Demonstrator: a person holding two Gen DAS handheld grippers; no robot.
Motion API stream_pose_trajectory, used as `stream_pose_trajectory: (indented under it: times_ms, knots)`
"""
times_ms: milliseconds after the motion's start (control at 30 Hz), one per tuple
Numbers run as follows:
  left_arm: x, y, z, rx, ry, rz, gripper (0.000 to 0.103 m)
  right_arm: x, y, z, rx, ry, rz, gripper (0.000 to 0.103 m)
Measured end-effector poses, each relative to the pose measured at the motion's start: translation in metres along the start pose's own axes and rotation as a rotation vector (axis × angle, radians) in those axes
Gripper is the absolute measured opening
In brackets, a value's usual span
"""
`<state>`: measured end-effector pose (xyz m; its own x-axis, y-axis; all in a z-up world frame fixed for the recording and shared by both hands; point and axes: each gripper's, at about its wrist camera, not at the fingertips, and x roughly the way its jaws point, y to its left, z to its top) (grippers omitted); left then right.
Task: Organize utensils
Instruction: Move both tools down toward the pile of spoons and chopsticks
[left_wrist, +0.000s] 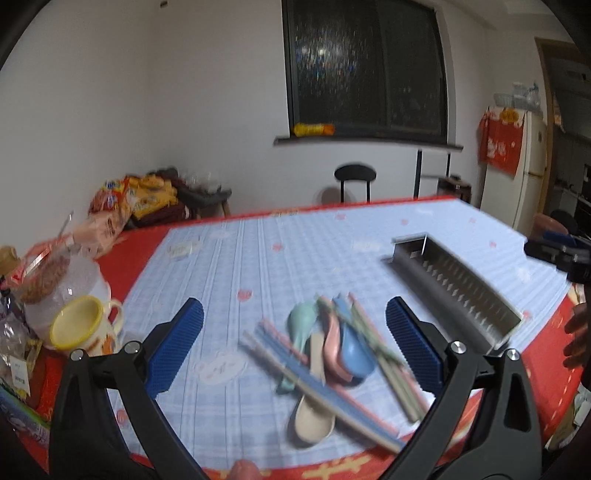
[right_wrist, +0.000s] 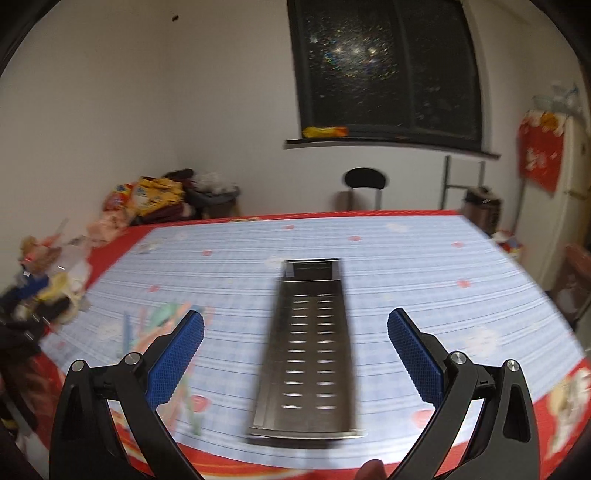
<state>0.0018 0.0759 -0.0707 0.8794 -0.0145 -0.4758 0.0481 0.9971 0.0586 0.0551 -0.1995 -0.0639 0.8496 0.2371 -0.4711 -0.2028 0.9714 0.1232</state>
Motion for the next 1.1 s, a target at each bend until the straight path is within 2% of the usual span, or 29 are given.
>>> stream_pose_trajectory:
  times_ms: [133, 167, 267, 333, 400, 500, 600, 800, 833, 933, 1000, 1033, 1100]
  knots:
    - [0.008, 0.018, -0.017, -0.068, 0.065, -0.037, 0.098, 0.017, 0.015, -0.004, -0.003, 0.067, 0.080, 0.098]
    - [0.009, 0.024, -0.021, -0.093, 0.075, -0.029, 0.098, 0.022, 0.023, -0.006, -0.032, 0.094, 0.081, 0.098]
    - [0.008, 0.035, -0.028, -0.151, 0.088, -0.013, 0.098, 0.032, 0.042, -0.012, -0.099, 0.105, 0.072, 0.098]
    - [0.009, 0.042, -0.034, -0.195, 0.111, -0.030, 0.098, 0.037, 0.048, -0.015, -0.119, 0.118, 0.078, 0.098]
    - [0.012, 0.039, -0.039, -0.192, 0.142, -0.060, 0.098, 0.045, 0.055, -0.019, -0.132, 0.126, 0.104, 0.098]
    - [0.013, 0.038, -0.045, -0.193, 0.157, -0.040, 0.097, 0.058, 0.061, -0.025, -0.139, 0.155, 0.155, 0.098]
    - [0.018, 0.042, -0.052, -0.244, 0.188, -0.051, 0.097, 0.071, 0.074, -0.031, -0.183, 0.176, 0.216, 0.098]
    - [0.019, 0.043, -0.055, -0.281, 0.202, -0.060, 0.096, 0.086, 0.097, -0.039, -0.279, 0.169, 0.325, 0.096]
    - [0.019, 0.042, -0.055, -0.281, 0.200, -0.061, 0.093, 0.088, 0.098, -0.041, -0.270, 0.176, 0.346, 0.095]
    - [0.019, 0.044, -0.056, -0.303, 0.197, -0.058, 0.083, 0.096, 0.100, -0.046, -0.233, 0.213, 0.390, 0.080]
    - [0.020, 0.045, -0.057, -0.324, 0.195, -0.064, 0.076, 0.101, 0.103, -0.052, -0.255, 0.239, 0.375, 0.066]
    - [0.021, 0.045, -0.057, -0.329, 0.197, -0.068, 0.071, 0.102, 0.103, -0.054, -0.260, 0.247, 0.375, 0.063]
    - [0.022, 0.044, -0.059, -0.334, 0.197, -0.073, 0.064, 0.106, 0.104, -0.056, -0.266, 0.272, 0.386, 0.047]
